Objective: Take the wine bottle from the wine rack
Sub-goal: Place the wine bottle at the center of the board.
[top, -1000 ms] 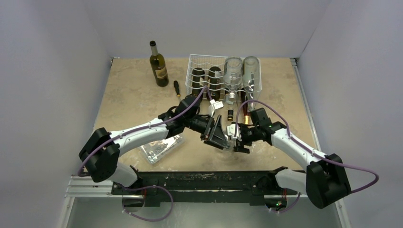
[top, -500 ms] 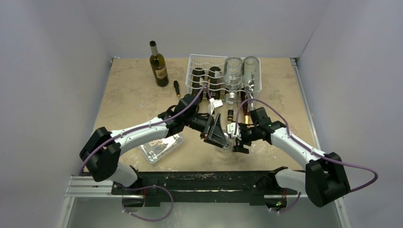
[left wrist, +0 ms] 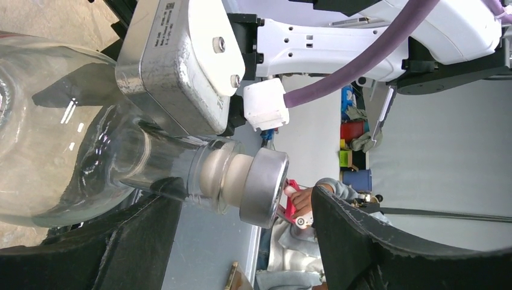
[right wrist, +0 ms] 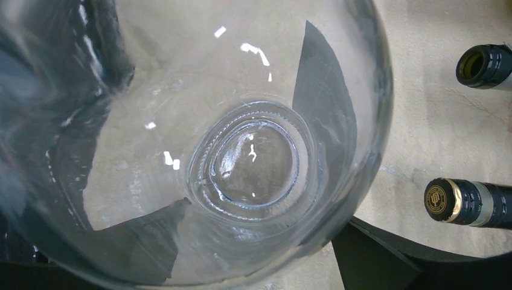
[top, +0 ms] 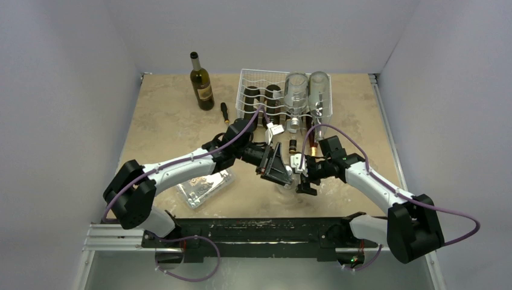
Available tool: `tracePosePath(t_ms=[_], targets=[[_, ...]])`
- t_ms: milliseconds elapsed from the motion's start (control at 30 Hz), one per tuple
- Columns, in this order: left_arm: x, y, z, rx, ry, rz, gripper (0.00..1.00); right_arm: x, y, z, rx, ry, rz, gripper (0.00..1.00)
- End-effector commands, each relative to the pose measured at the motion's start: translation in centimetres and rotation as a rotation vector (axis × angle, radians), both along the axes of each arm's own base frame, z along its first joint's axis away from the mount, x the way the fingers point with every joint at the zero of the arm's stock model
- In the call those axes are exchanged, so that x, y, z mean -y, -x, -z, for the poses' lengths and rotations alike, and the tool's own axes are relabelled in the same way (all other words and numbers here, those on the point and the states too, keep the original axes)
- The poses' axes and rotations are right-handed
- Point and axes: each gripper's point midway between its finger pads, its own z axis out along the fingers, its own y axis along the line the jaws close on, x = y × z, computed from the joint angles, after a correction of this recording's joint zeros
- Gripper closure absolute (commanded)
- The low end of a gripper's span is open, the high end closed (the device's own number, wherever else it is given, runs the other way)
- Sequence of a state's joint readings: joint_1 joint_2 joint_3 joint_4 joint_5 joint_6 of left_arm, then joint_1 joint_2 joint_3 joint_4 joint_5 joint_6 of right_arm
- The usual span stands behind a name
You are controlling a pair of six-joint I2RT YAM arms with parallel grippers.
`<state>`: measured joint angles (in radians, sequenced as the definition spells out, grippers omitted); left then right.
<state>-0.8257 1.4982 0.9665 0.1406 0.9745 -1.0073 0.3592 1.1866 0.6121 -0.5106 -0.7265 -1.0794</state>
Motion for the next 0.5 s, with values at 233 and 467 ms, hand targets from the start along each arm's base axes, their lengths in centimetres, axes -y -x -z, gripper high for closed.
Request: tracePosePath(t_ms=[233,467], targets=[[1.1,-1.3,-2.4,0.086,0.09,-0.003,0.22,-0.1,-0.9,-2.3,0.018,-0.066,0.022,0.08],[1.2,-1.4,-2.3,0.089,0.092,-0.007,0.22,0.4,-1.1,-2.8,0.032,-0.074,0.04,0.07]])
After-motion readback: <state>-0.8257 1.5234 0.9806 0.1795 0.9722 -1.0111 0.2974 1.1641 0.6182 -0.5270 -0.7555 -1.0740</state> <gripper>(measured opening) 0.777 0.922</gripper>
